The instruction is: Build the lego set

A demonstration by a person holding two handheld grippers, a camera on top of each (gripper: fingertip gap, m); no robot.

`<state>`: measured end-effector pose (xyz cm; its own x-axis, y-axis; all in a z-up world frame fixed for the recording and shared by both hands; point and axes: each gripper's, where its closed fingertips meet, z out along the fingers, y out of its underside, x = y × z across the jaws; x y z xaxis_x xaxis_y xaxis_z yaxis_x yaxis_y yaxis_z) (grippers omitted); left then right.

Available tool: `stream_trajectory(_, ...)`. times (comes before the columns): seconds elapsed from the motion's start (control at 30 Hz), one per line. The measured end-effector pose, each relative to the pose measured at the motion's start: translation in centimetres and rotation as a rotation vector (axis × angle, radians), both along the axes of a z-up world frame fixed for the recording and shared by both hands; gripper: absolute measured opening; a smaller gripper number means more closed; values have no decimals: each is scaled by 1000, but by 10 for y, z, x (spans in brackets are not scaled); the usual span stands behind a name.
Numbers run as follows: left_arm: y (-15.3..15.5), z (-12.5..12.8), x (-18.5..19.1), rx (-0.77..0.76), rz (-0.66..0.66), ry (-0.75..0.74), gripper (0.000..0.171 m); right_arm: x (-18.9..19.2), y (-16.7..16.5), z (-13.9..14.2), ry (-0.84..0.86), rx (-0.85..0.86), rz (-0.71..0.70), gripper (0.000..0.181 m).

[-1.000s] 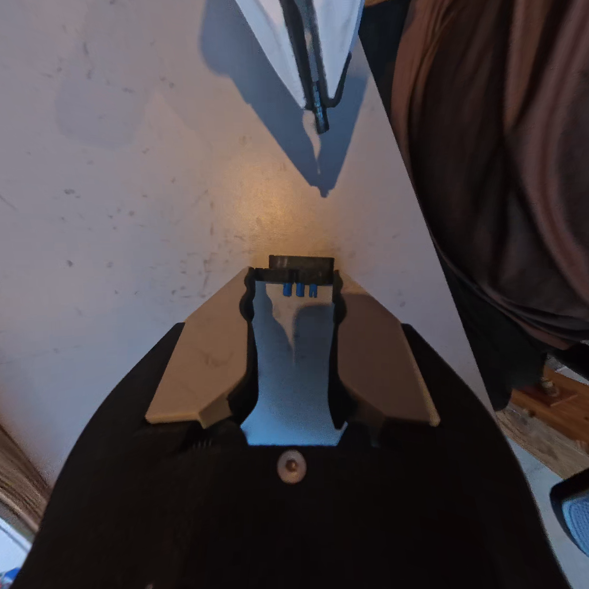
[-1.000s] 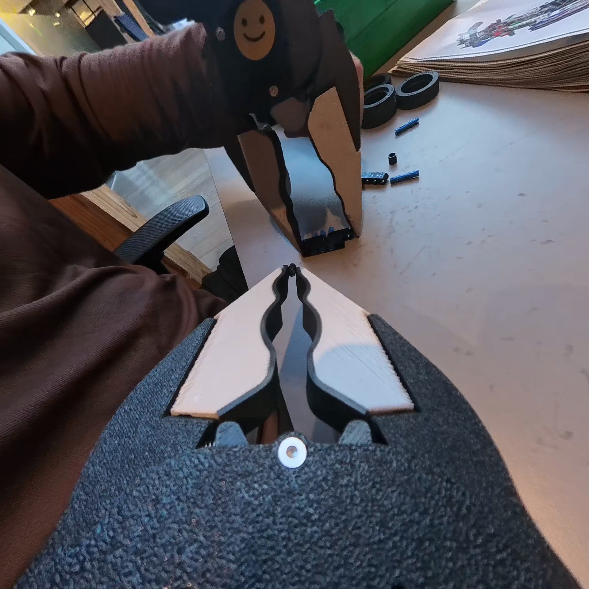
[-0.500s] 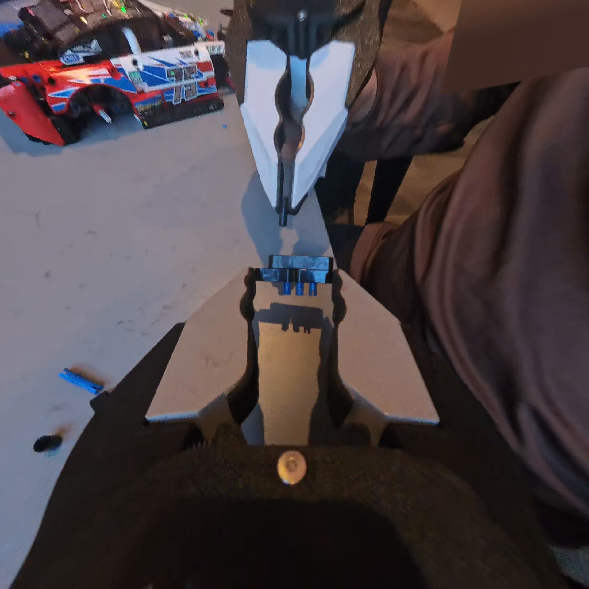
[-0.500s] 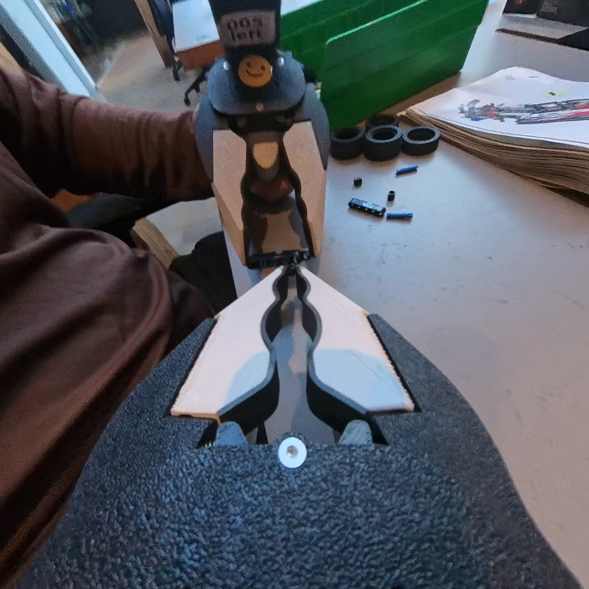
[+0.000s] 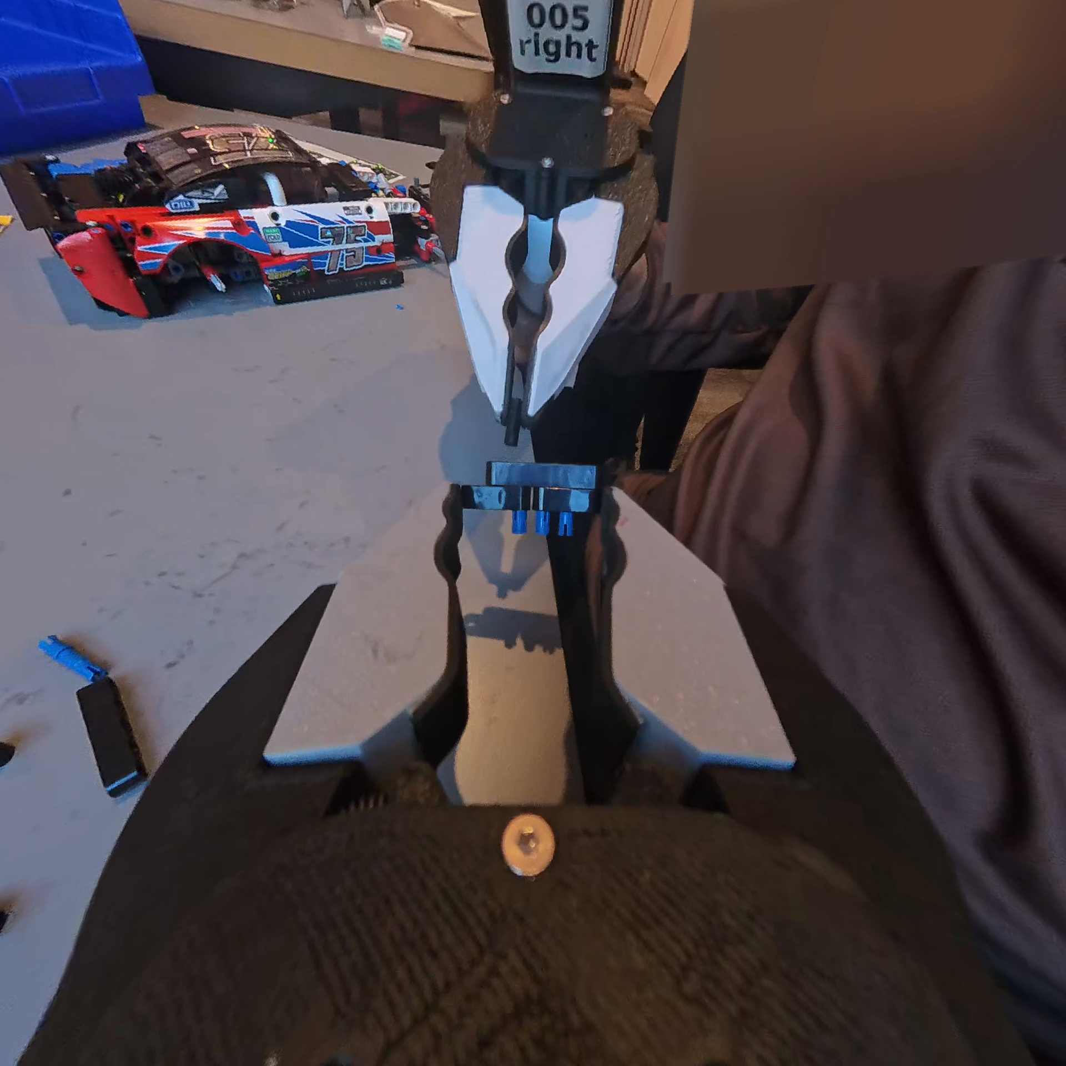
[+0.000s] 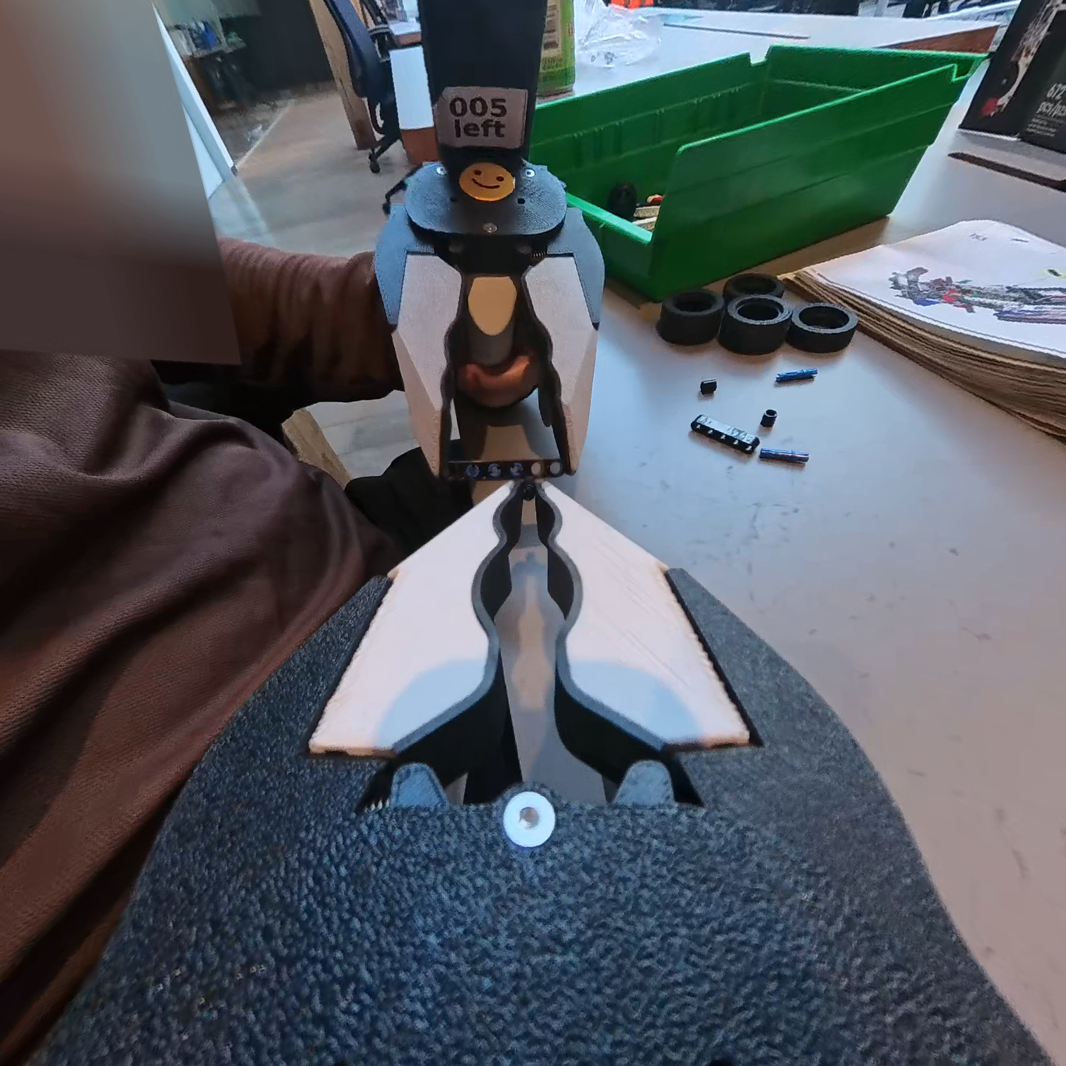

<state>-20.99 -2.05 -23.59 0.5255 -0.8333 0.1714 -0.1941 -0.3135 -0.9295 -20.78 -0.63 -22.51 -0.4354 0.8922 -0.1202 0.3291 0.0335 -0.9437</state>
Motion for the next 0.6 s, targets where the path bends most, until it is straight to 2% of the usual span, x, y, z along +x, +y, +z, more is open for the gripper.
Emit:
stream_trajectory(0.3, 1, -2, 6, 18, -29, 28, 46, -3, 0, -4, -13, 1, -5, 4)
stream_trajectory(0.6, 9, -41, 3, -90, -63, 266, 46, -5, 8, -42, -195, 115, -44, 4)
